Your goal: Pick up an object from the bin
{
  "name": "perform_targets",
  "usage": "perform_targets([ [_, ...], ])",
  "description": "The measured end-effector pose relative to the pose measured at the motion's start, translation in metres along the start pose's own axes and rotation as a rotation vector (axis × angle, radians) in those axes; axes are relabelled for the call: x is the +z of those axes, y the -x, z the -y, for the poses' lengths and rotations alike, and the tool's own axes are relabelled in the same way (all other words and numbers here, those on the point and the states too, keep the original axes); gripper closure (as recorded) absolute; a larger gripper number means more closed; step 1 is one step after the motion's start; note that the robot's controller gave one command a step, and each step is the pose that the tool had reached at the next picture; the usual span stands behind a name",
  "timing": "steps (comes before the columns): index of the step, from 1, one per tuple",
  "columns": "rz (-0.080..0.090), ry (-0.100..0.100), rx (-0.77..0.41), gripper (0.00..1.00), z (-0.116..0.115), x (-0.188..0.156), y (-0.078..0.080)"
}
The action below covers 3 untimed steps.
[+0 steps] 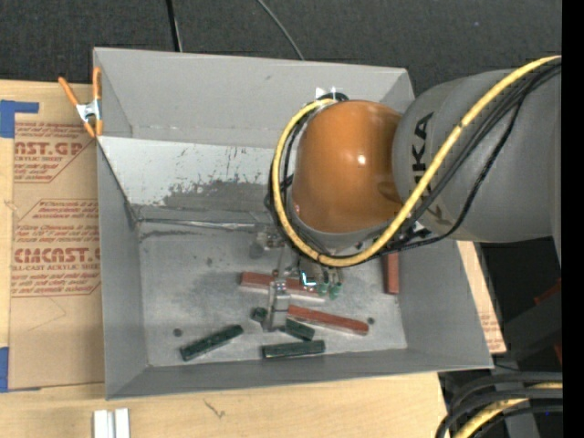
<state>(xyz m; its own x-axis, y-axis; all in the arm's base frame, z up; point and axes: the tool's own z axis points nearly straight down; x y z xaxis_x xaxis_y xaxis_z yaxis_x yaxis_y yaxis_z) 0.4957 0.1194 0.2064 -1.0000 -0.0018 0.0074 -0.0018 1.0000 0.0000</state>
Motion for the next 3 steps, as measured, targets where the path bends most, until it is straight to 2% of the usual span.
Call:
perform_targets([
  [1, 0.005, 0.001, 0.0, 0.0, 0.0, -0.003, 0.001],
  [2, 0.012, 0.0, -0.109, 0.0, -0.01, 0.017, 0.002],
  [3, 0.013, 0.002, -0.174, 0.0, 0.019, 0.08, -0.005],
])
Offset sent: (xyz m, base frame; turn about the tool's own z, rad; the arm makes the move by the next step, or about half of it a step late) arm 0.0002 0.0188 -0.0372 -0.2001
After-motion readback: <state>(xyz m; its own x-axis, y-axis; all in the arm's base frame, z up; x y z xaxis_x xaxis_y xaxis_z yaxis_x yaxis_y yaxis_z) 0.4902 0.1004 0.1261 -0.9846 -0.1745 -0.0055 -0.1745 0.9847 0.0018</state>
